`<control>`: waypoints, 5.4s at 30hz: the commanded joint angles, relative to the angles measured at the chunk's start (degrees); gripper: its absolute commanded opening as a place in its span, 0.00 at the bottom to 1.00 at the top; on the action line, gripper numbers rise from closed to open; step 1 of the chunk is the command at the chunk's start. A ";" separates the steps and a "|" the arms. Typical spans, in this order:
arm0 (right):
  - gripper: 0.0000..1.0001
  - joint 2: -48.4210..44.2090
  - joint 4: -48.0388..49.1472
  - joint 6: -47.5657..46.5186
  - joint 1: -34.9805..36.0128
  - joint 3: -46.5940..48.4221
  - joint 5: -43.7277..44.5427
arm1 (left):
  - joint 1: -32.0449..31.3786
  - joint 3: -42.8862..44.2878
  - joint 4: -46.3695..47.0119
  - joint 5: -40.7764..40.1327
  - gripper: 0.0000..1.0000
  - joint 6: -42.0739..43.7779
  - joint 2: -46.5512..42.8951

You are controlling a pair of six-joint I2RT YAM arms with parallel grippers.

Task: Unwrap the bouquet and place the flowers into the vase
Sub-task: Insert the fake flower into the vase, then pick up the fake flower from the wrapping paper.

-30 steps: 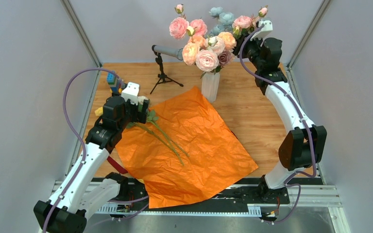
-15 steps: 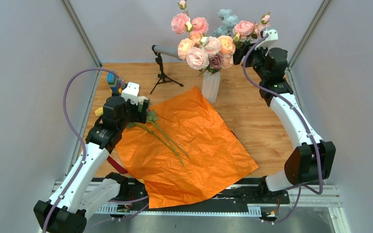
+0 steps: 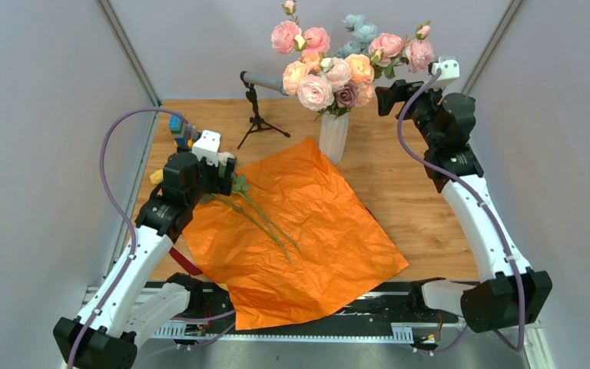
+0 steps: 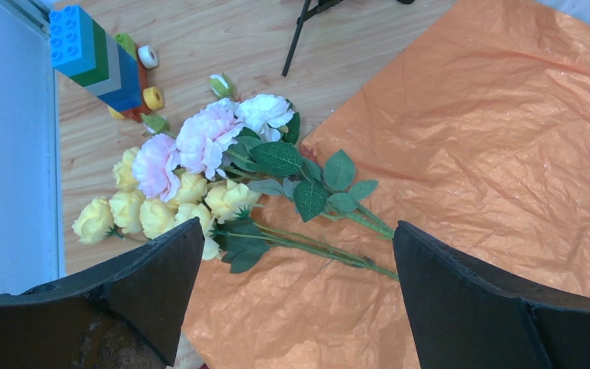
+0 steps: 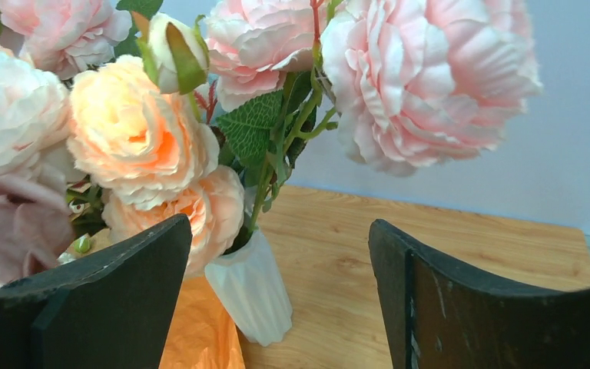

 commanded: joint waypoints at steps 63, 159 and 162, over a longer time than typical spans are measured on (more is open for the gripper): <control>0.77 -30.90 -15.05 11.31 0.45 -27.11 -17.30 | 1.76 -18.44 37.01 1.62 0.34 -50.47 29.44; 0.00 -11.33 5.90 17.18 37.03 -8.59 -16.90 | -30.67 -13.27 45.46 16.64 0.40 -30.15 -5.74; 0.00 -13.77 -0.70 11.18 37.03 -6.41 -12.03 | -30.40 -9.17 33.23 13.62 0.83 -25.41 -4.68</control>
